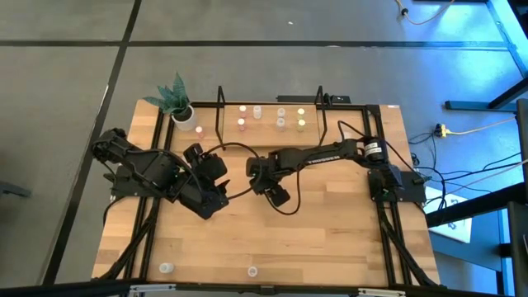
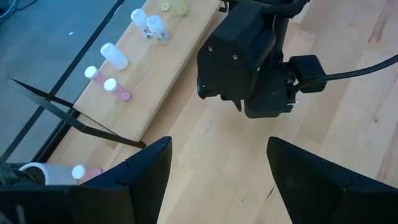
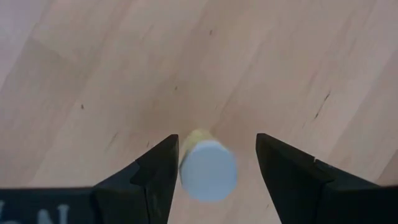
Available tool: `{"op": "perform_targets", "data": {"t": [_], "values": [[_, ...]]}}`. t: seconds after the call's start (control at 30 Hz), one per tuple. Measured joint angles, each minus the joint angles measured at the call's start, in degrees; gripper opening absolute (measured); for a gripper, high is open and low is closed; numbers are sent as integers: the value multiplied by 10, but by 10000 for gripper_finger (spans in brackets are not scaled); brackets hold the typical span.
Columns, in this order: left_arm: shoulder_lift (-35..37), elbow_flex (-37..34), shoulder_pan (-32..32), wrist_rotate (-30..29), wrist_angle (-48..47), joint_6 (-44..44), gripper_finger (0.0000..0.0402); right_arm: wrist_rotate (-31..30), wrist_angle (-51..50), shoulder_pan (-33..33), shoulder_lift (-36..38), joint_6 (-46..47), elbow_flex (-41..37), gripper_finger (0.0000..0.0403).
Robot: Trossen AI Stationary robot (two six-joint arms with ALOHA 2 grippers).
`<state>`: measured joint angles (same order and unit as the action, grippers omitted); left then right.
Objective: Pick and place medicine bottles onto shelf by color
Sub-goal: Put the yellow pill bottle on the shelf aligned with the other yellow pill bottles
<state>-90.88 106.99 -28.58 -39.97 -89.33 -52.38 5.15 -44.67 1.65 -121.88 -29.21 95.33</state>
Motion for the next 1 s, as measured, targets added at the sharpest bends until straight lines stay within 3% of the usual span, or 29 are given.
{"op": "perform_targets", "data": {"t": [0.33,0.77,1.0], "values": [[0,0,0,0,0,0,257,24,1,0,-17,0,0,212],[0,0,1,0,0,0,257,21,3,0,-16,2,0,104],[0,0,0,0,0,0,257,20,3,0,-16,24,0,105]]}}
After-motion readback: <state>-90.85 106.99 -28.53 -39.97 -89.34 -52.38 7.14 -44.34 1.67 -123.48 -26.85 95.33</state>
